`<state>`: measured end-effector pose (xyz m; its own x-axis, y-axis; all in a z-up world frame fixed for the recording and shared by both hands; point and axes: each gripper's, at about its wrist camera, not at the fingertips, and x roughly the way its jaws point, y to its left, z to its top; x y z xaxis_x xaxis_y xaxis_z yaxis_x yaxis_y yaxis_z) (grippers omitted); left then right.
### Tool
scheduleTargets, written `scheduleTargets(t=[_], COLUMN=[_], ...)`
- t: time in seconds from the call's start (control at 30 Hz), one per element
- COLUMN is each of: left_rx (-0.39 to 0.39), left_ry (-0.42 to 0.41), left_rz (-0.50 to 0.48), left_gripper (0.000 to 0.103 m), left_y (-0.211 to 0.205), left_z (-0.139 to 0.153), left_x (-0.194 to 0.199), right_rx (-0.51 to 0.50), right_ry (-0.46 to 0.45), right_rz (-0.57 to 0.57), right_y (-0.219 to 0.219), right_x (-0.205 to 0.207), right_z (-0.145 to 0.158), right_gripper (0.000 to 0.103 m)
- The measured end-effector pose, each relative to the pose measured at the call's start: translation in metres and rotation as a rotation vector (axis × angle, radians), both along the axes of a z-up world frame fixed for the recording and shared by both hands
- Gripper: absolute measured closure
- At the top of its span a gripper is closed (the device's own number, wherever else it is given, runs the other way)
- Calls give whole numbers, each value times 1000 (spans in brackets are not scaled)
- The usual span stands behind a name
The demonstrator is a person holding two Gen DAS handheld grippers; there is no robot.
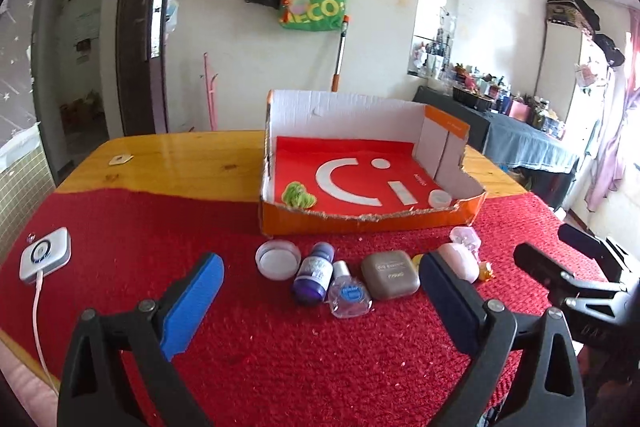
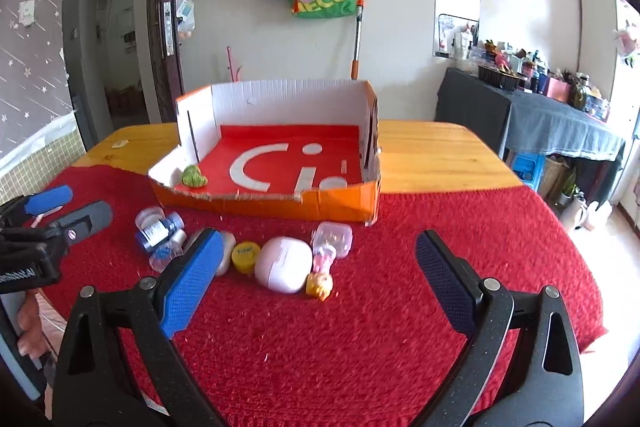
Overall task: Organize objects
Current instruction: 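Withdraw both tools from the box back toward the remaining items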
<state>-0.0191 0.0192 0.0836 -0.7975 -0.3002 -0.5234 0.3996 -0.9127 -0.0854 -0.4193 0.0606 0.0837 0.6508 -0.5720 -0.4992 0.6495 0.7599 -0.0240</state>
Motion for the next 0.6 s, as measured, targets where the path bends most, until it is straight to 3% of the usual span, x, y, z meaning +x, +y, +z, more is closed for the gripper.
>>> scheduleTargets(t=[0.2, 0.6], left_rx=[-28, 34], left_ry=[-43, -116], left_rz=[32, 33], left_gripper=[2, 3], left_y=[5, -7], left_z=[-18, -37], left_x=[-1, -16], right_rx=[-40, 79], right_ry=[34, 73], right_rz=[-28, -50], right_y=[7, -19], right_x=[1, 3], right_z=[-18, -42], right_gripper=[5, 5])
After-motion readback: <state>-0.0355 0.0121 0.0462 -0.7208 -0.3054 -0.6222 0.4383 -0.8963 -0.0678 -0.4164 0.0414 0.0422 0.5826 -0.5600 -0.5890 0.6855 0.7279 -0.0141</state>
